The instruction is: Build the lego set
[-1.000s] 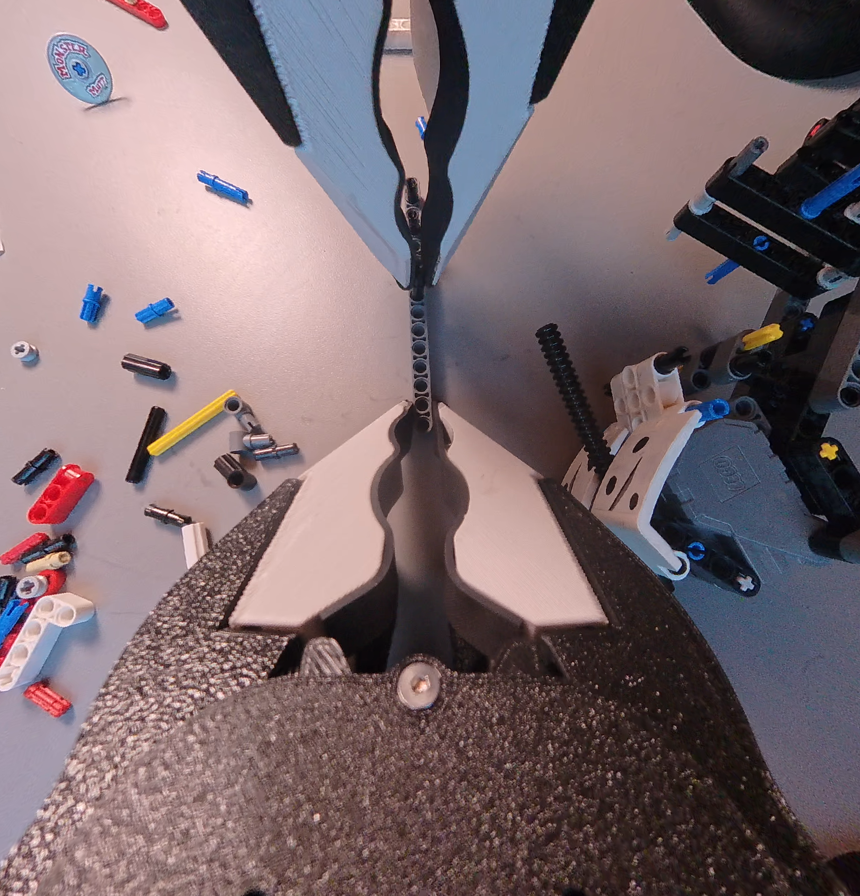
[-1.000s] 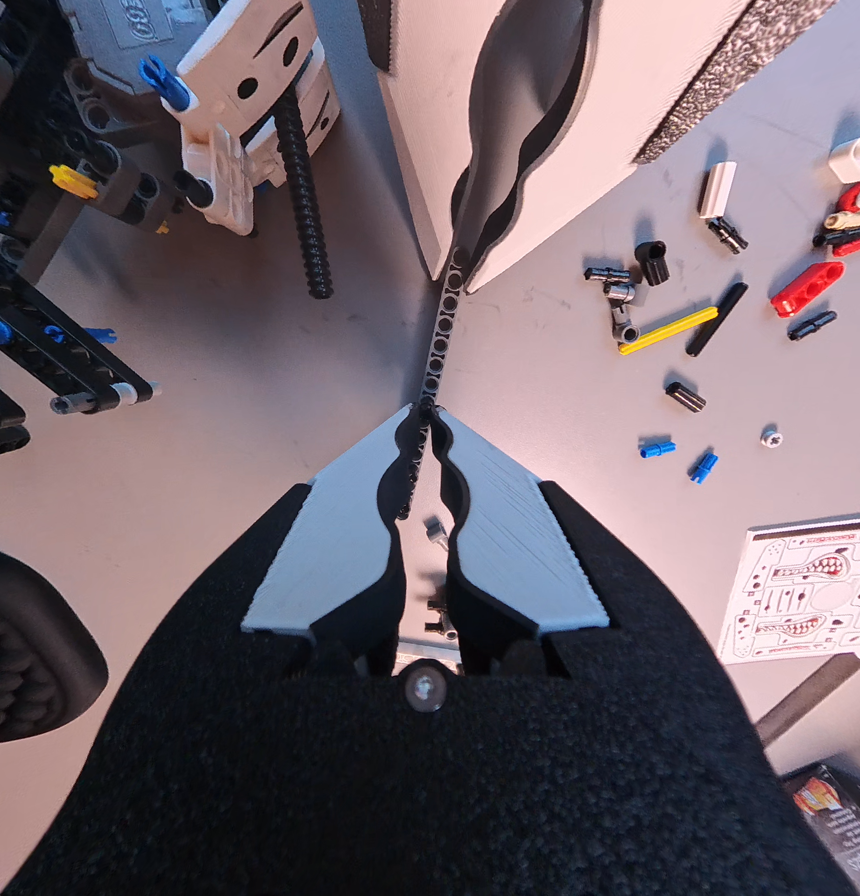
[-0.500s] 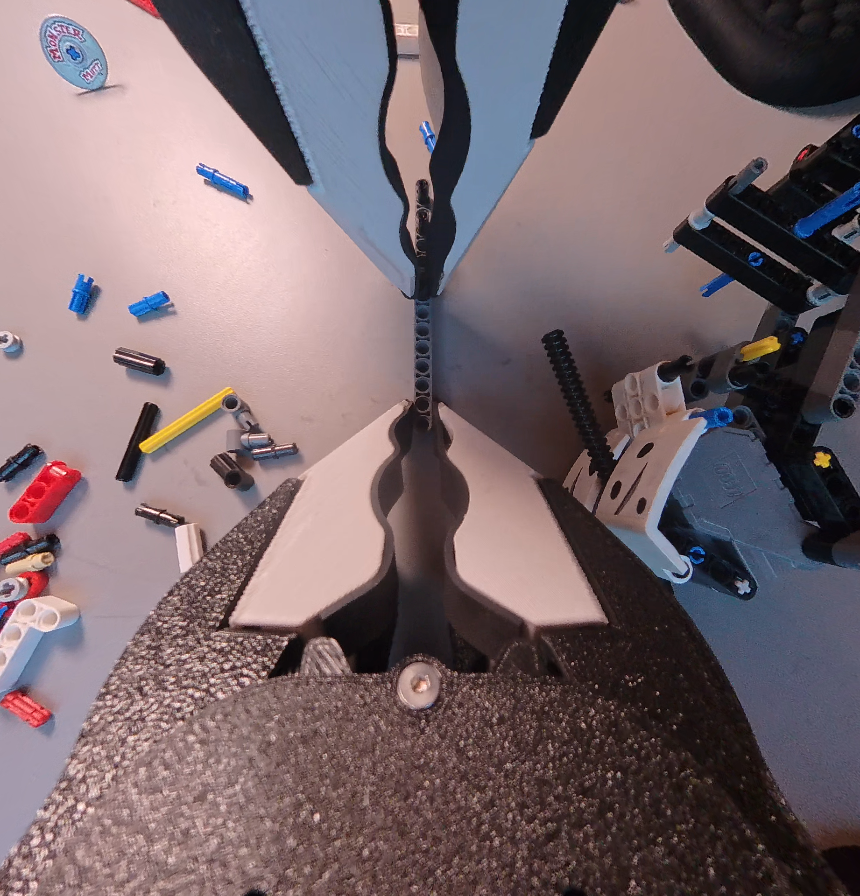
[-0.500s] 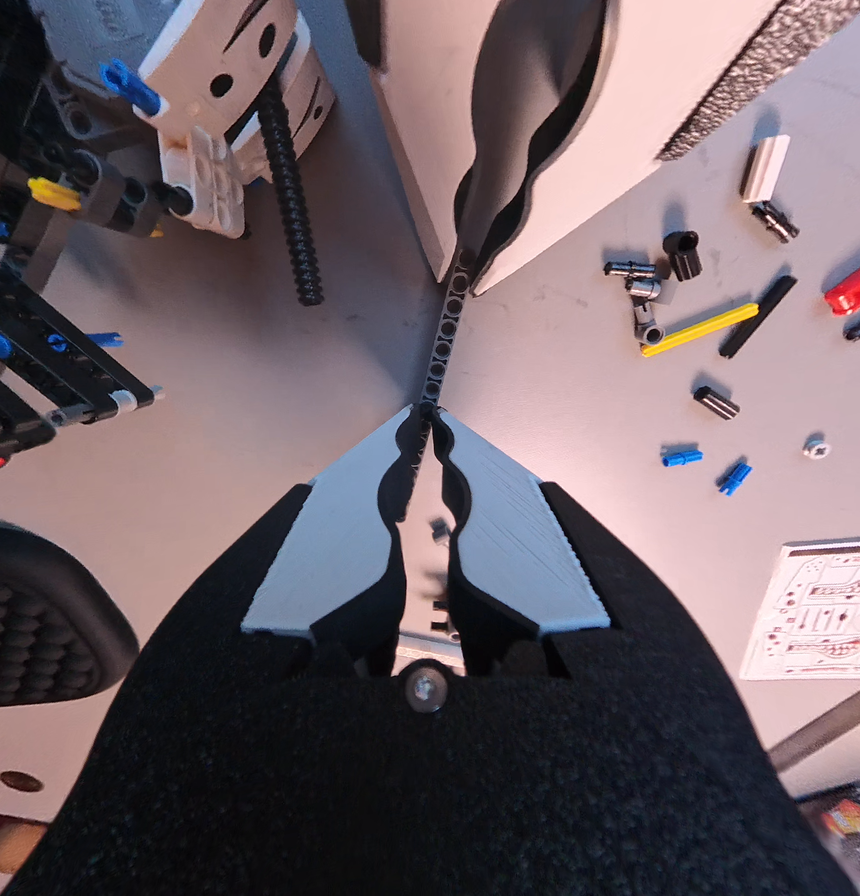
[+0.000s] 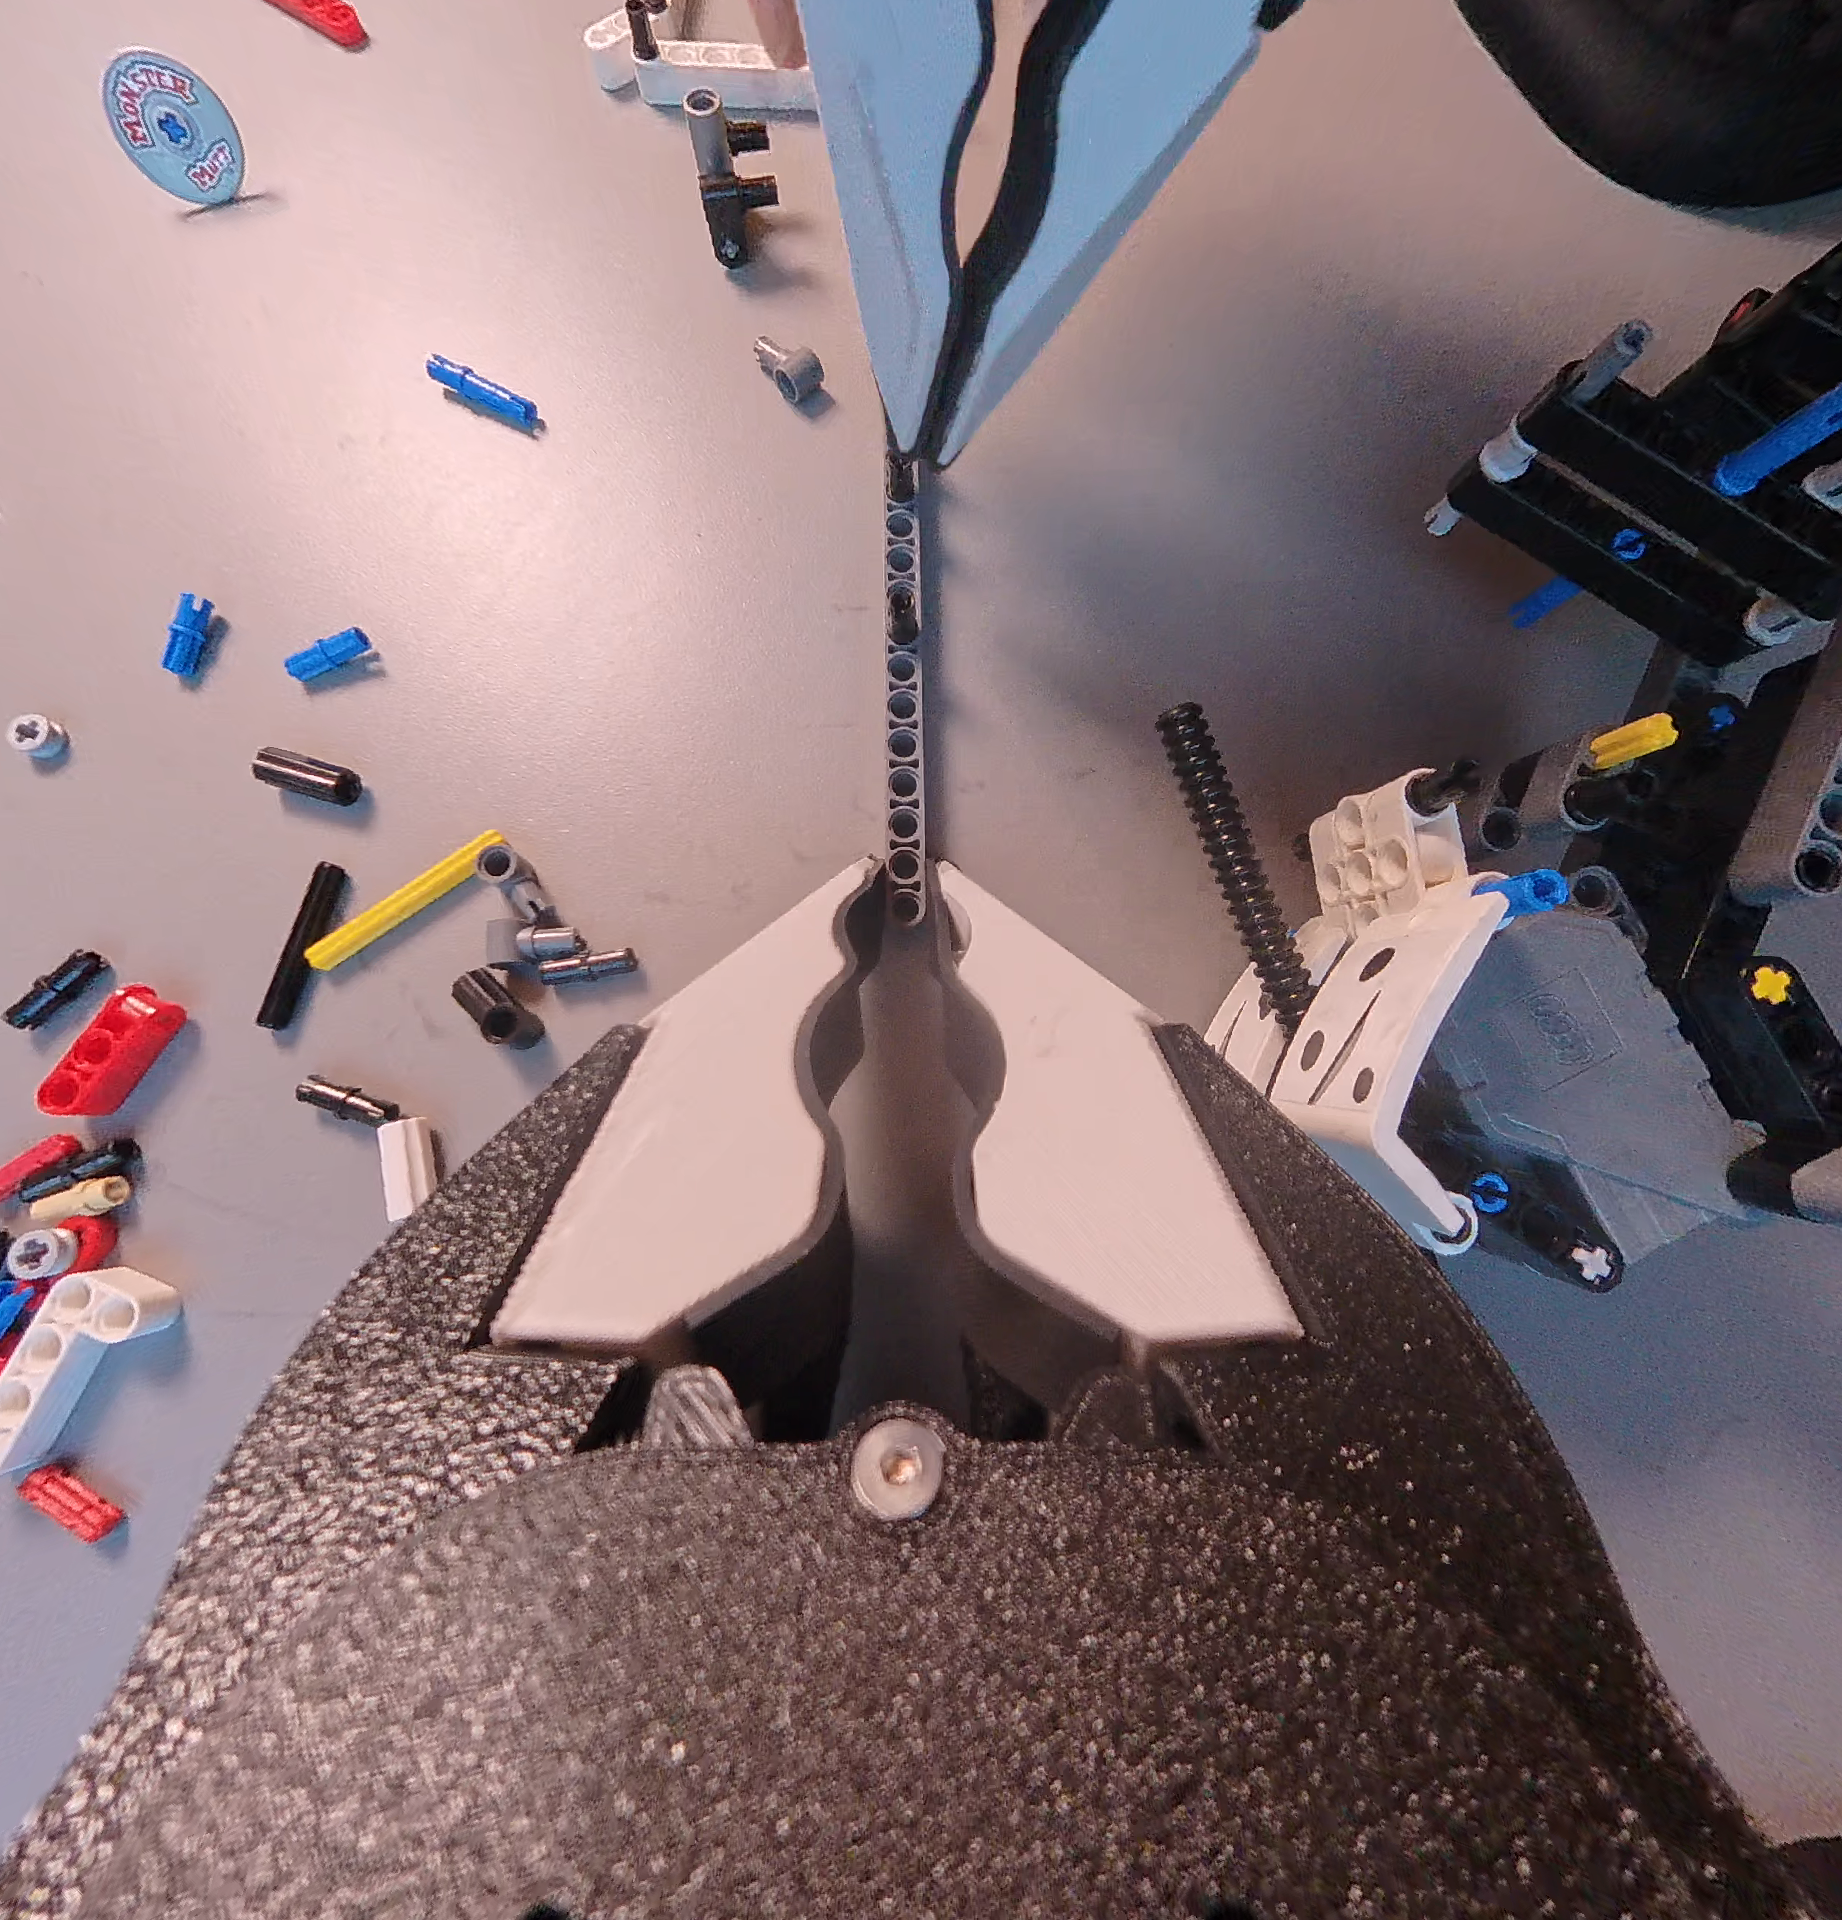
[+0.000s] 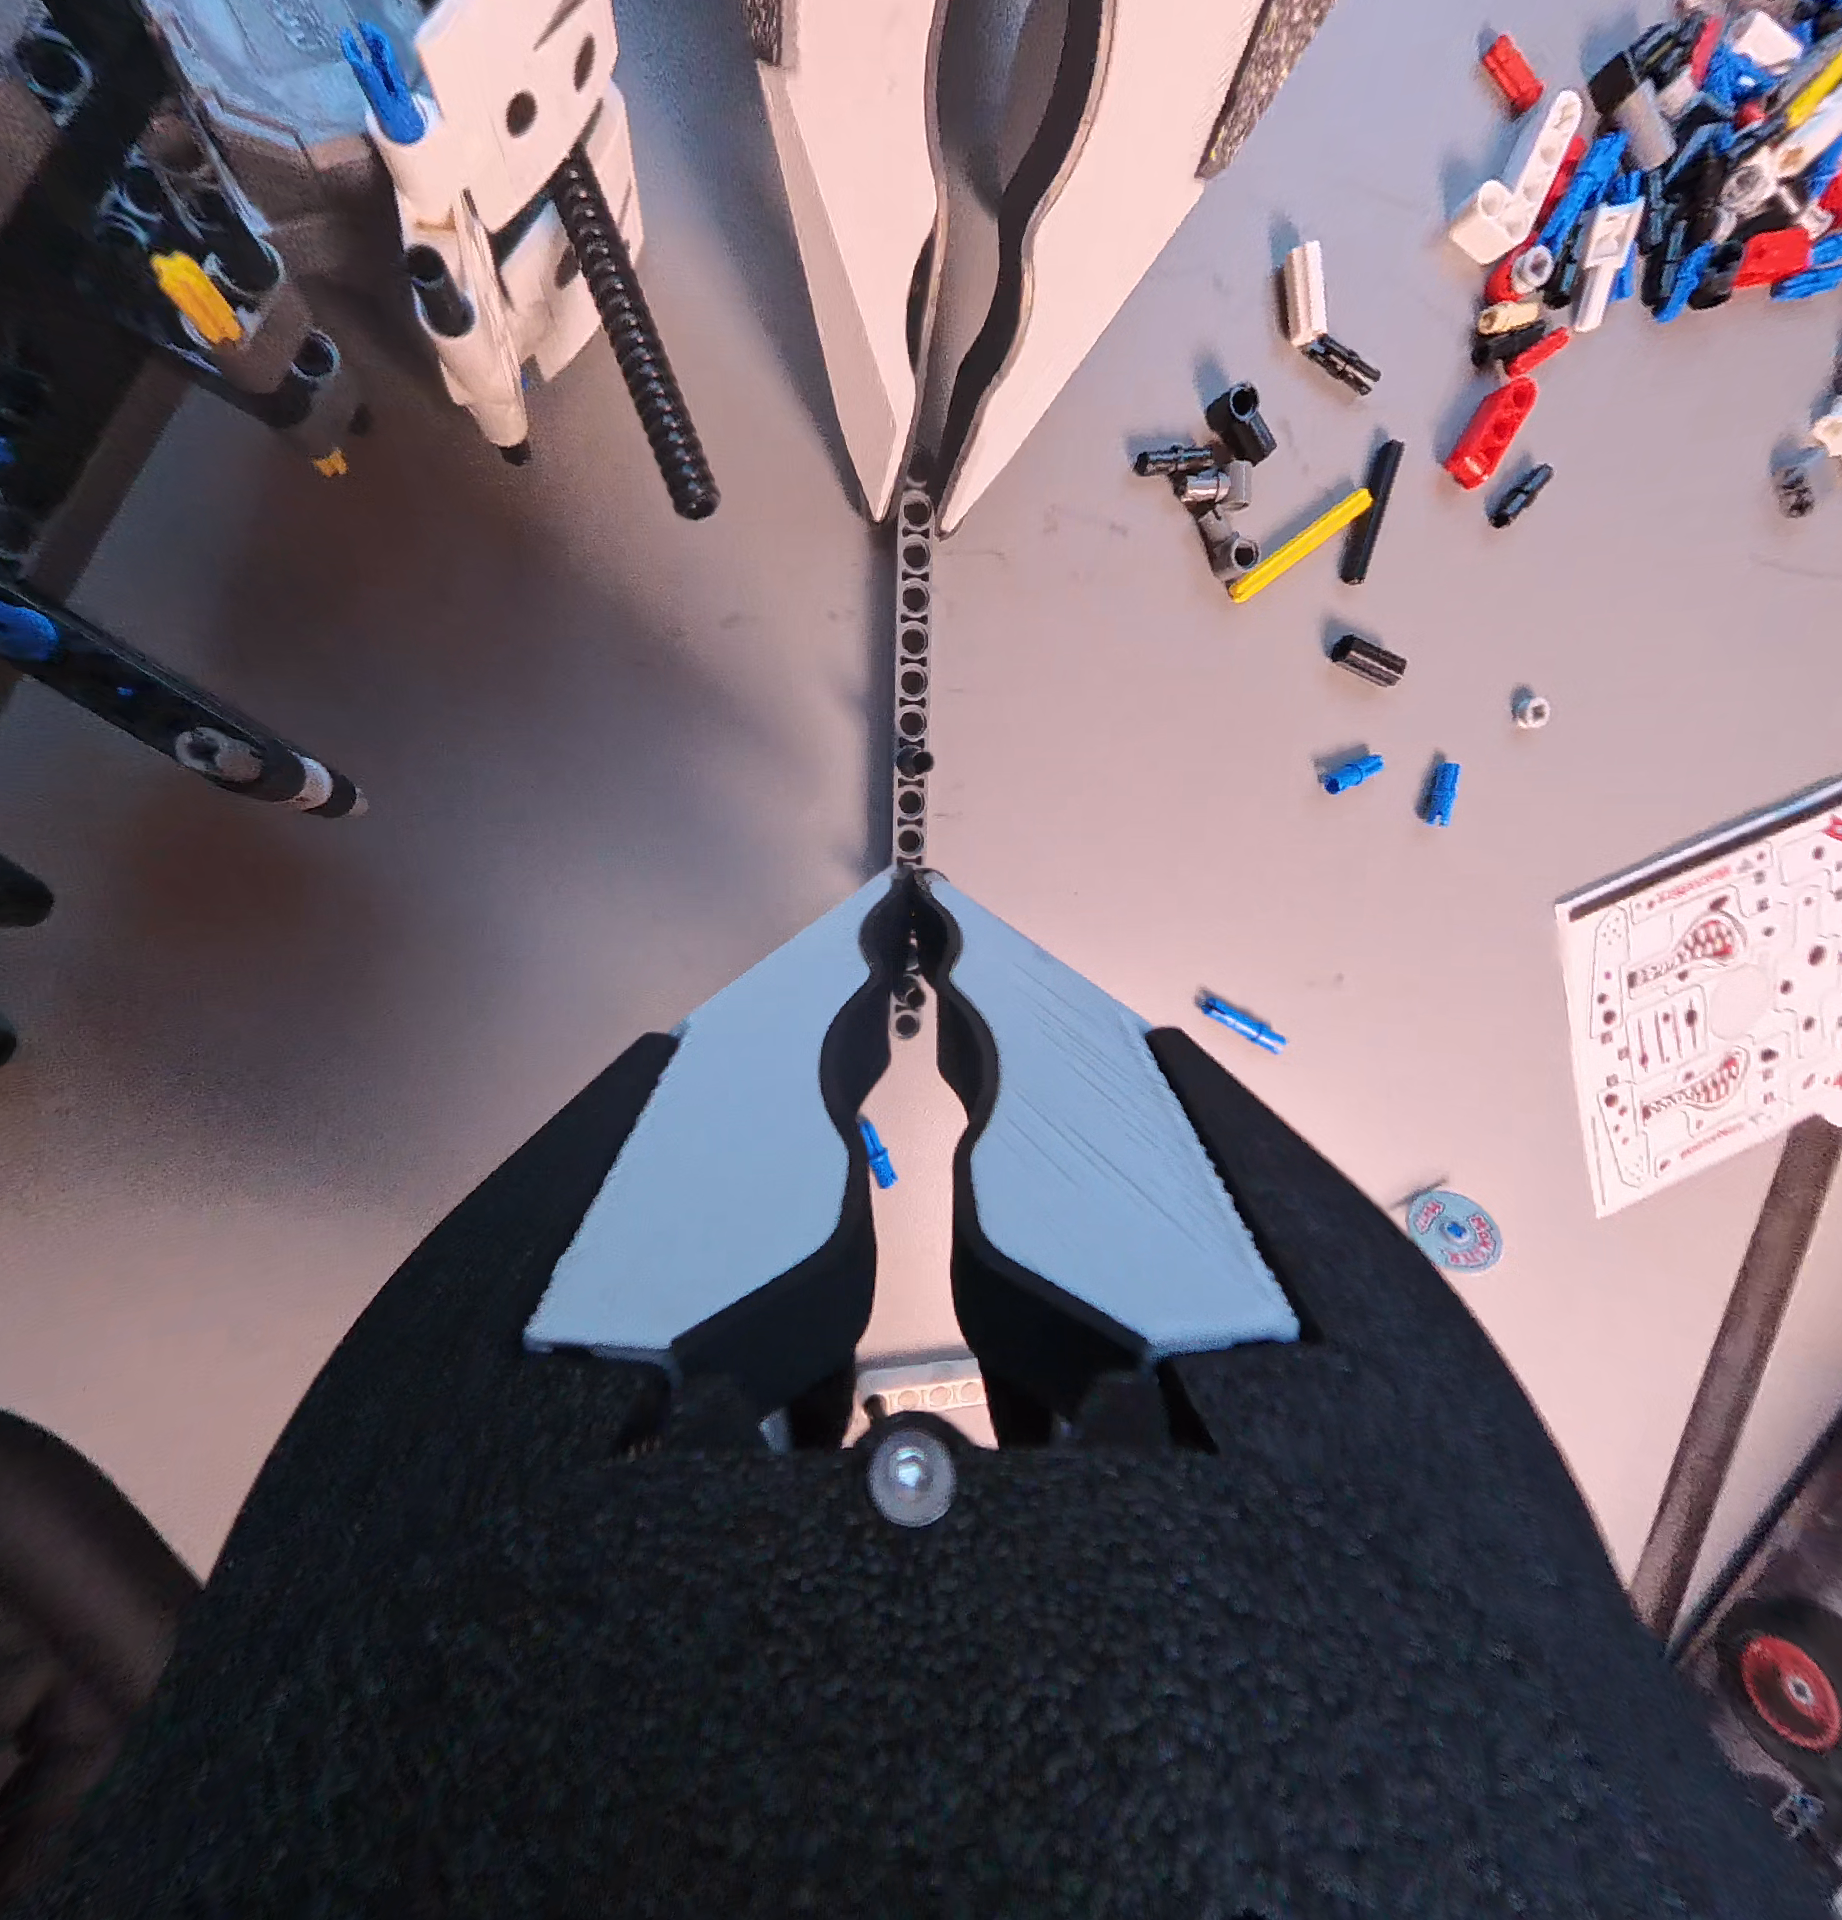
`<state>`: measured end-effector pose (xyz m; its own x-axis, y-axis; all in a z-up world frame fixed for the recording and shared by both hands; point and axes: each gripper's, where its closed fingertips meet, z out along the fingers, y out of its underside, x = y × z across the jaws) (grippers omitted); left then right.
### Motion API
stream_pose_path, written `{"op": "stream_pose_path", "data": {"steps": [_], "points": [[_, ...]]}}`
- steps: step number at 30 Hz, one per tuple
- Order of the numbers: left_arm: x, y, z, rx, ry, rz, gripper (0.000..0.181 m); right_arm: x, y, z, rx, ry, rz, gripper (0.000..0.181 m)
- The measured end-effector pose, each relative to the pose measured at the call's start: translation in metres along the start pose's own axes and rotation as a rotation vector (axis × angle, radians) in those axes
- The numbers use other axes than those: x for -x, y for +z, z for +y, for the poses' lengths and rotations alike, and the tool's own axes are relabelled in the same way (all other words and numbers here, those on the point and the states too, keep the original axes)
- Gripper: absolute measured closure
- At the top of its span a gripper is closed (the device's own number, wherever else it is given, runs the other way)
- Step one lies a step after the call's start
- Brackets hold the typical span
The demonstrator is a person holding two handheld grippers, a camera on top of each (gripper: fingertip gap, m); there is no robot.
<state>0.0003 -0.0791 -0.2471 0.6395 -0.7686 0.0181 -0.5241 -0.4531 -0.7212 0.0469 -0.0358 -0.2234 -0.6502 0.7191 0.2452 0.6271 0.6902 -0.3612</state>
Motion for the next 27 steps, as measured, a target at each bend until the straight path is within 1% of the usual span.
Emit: {"op": "stream_pose_path", "data": {"steps": [4,7,9,12,19,25,27], "points": [[0.0,0.0,0.0,0.002,0.0,-0.009,0.174,0.002,0.006,0.01,-0.005,0.039,0.101,0.181],[0.0,0.0,0.0,0.001,-0.004,-0.006,0.174,0.003,0.005,0.008,-0.037,0.073,0.151,0.181],[0.0,0.0,0.0,0.001,-0.005,-0.006,0.174,0.004,0.004,0.009,-0.031,0.06,0.179,0.181],[0.0,0.0,0.0,0.001,-0.001,-0.009,0.174,0.011,0.003,0.008,-0.041,0.06,0.187,0.181],[0.0,0.0,0.0,0.001,0.0,-0.01,0.174,0.004,0.01,0.005,-0.069,0.091,0.269,0.181],[0.0,0.0,0.0,0.001,0.0,-0.01,0.174,0.002,0.013,0.006,-0.05,0.1,0.271,0.181],[0.0,0.0,0.0,0.001,0.0,-0.009,0.174,0.001,0.012,0.002,-0.069,0.101,0.272,0.181]]}}
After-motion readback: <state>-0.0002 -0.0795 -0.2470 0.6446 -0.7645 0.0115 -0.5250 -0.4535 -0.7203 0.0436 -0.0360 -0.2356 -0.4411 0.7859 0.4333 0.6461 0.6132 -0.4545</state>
